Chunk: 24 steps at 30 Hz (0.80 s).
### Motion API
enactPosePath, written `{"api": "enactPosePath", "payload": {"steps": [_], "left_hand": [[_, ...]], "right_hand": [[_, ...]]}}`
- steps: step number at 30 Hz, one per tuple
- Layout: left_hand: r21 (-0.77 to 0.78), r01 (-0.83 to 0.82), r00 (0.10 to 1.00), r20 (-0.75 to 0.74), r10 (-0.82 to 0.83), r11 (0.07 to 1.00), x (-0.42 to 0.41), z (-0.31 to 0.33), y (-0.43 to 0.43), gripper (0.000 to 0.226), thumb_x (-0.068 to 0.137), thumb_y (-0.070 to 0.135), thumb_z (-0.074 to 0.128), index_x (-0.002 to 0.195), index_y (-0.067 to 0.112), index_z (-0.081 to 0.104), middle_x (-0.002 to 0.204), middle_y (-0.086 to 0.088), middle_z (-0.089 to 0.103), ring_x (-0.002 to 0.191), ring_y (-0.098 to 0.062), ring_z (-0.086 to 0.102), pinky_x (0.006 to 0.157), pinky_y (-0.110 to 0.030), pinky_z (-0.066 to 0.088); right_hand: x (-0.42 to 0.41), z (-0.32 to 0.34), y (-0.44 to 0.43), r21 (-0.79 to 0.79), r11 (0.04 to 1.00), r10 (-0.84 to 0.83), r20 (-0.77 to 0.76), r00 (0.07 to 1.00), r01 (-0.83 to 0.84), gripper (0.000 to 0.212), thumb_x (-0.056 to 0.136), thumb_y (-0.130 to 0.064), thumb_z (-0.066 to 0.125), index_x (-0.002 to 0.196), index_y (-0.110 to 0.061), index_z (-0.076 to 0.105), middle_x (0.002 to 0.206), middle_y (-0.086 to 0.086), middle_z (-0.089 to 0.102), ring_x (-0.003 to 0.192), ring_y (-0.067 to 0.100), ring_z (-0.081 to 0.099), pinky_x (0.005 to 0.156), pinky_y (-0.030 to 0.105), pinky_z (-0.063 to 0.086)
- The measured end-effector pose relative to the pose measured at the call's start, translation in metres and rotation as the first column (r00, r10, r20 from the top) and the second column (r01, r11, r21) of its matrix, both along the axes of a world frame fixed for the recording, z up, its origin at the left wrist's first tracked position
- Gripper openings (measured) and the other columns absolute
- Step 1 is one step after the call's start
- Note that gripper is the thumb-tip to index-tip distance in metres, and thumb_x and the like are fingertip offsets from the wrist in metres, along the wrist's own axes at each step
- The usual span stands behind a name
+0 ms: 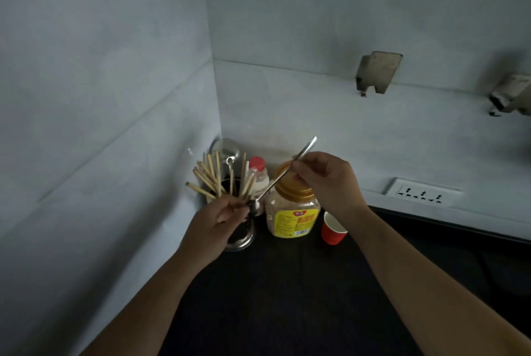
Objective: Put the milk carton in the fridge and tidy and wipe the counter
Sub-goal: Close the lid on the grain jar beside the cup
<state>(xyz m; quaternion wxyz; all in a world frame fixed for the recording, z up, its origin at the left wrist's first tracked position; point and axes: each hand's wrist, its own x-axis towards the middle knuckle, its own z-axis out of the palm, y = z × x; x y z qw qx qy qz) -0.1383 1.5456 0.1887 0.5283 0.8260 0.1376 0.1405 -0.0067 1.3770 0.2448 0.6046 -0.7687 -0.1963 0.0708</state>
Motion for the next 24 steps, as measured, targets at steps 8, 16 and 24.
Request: {"api": "enactPosePath", "payload": {"steps": [8, 16, 24], "left_hand": [[0.121, -0.278, 0.957, 0.120, 0.264, 0.953, -0.023, 0.019, 0.037, 0.013, 0.085, 0.037, 0.056, 0.076, 0.030, 0.061, 0.073, 0.007, 0.066, 0.072, -0.006, 0.063, 0.066, -0.030, 0.050], [0.432, -0.377, 0.924, 0.112, 0.366, 0.819, -0.012, 0.041, 0.040, 0.011, 0.089, 0.021, 0.057, 0.080, 0.016, 0.060, 0.065, 0.007, 0.060, 0.063, -0.002, 0.057, 0.053, -0.017, 0.037], [0.515, -0.190, 0.945, -0.134, 0.298, 0.836, 0.034, 0.044, 0.044, 0.016, 0.088, 0.024, 0.054, 0.077, 0.015, 0.062, 0.065, -0.003, 0.060, 0.059, -0.016, 0.055, 0.053, -0.028, 0.040]], "right_hand": [[0.024, -0.027, 0.019, -0.531, 0.847, 0.163, 0.210, 0.964, -0.028, 0.030, 0.078, -0.029, 0.065, 0.107, -0.022, 0.063, 0.107, -0.001, 0.062, 0.100, 0.021, 0.059, 0.082, 0.036, 0.050], [0.045, -0.080, 0.019, -0.730, 0.683, 0.334, 0.314, 0.889, 0.002, 0.036, 0.085, -0.027, 0.057, 0.120, -0.018, 0.053, 0.134, -0.002, 0.046, 0.117, 0.025, 0.045, 0.086, 0.038, 0.045], [0.059, -0.094, 0.011, -0.690, 0.724, 0.345, 0.367, 0.864, 0.004, 0.037, 0.086, -0.031, 0.056, 0.122, -0.020, 0.055, 0.133, -0.003, 0.049, 0.122, 0.023, 0.043, 0.093, 0.038, 0.040]]}}
